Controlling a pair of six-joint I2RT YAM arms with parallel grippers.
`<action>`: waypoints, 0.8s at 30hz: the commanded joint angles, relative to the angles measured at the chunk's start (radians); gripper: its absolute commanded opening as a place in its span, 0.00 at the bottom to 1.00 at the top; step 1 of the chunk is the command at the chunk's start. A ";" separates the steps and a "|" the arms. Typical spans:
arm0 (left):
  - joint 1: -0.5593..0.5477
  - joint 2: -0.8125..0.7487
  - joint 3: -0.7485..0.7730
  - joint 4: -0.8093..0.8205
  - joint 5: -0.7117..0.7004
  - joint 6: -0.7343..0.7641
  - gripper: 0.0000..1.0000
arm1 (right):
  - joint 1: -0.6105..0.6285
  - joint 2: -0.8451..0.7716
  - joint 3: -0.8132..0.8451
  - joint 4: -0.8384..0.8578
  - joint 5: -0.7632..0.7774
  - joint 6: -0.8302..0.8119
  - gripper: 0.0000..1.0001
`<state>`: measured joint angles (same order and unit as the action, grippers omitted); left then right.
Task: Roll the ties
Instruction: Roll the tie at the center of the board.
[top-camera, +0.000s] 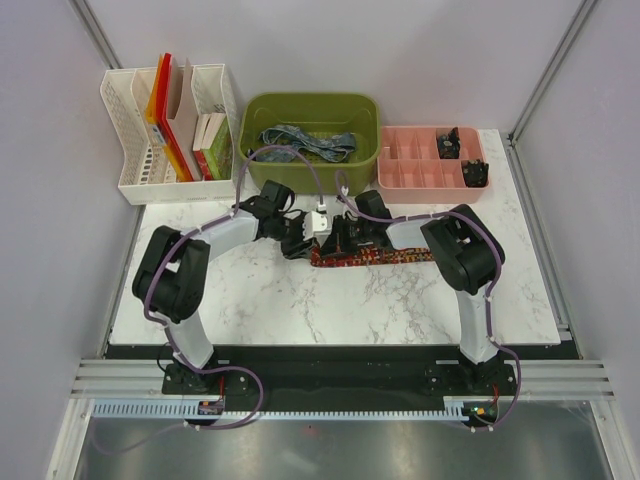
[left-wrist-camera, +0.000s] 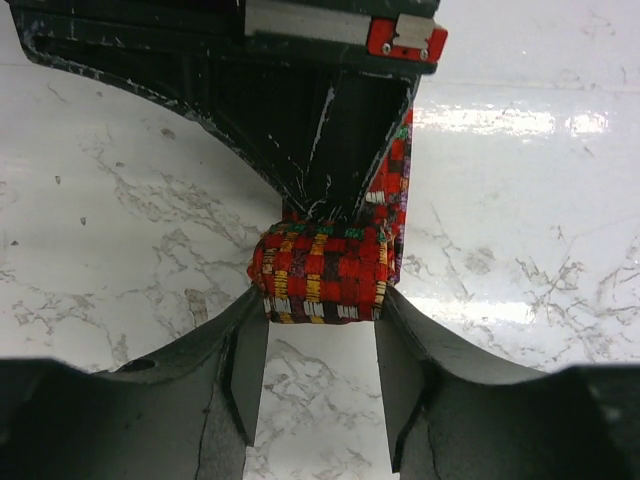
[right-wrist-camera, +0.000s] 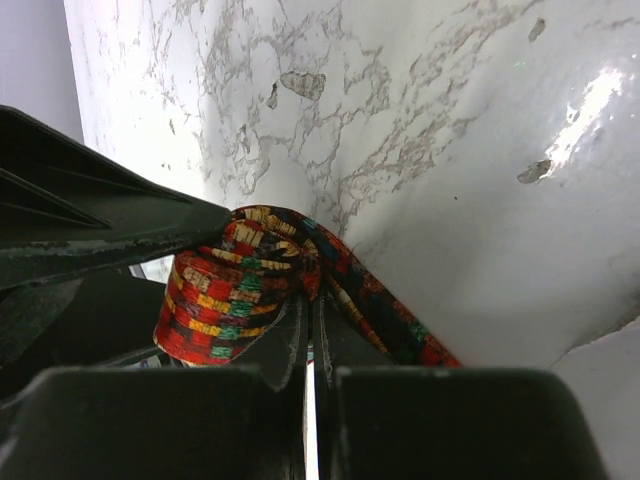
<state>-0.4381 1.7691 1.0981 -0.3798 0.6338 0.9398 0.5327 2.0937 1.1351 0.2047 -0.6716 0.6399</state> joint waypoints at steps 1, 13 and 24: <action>-0.051 0.035 0.078 0.044 0.055 -0.078 0.47 | 0.023 0.035 -0.040 -0.031 0.056 0.012 0.00; -0.148 0.084 0.112 -0.073 -0.043 -0.053 0.48 | 0.021 0.005 -0.129 0.214 0.036 0.177 0.06; -0.136 0.056 0.111 -0.116 0.046 -0.179 0.54 | 0.030 0.037 -0.273 0.633 0.004 0.415 0.04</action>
<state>-0.5468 1.8297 1.2144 -0.4835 0.5385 0.8368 0.5282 2.0827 0.8818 0.6598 -0.6582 0.9714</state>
